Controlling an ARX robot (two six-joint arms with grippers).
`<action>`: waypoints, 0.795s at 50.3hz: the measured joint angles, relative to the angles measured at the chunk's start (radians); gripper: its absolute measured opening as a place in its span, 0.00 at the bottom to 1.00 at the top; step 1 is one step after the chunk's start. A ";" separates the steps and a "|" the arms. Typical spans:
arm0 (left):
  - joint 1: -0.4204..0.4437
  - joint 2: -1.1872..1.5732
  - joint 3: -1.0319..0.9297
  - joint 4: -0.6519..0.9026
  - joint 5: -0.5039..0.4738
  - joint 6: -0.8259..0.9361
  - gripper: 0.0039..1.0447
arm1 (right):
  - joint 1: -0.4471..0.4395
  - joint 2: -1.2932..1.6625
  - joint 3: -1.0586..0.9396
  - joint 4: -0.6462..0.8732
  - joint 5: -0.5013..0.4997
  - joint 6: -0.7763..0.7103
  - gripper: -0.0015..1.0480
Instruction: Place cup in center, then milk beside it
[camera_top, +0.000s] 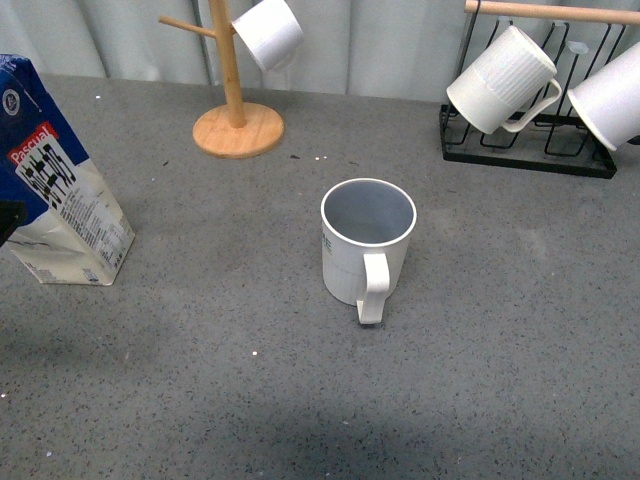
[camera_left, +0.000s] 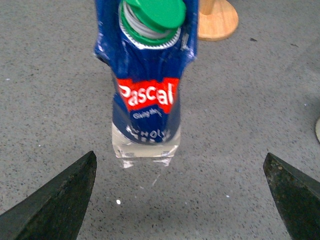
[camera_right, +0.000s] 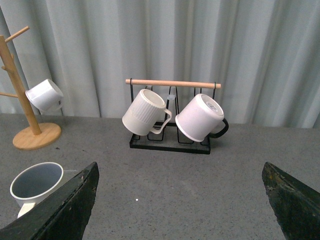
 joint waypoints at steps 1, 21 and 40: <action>0.001 0.004 0.003 0.000 0.000 0.000 0.94 | 0.000 0.000 0.000 0.000 0.000 0.000 0.91; 0.048 0.161 0.124 0.026 0.042 0.029 0.94 | 0.000 0.000 0.000 0.000 0.000 0.000 0.91; 0.066 0.249 0.184 0.039 0.046 0.032 0.94 | 0.000 0.000 0.000 0.000 0.000 0.000 0.91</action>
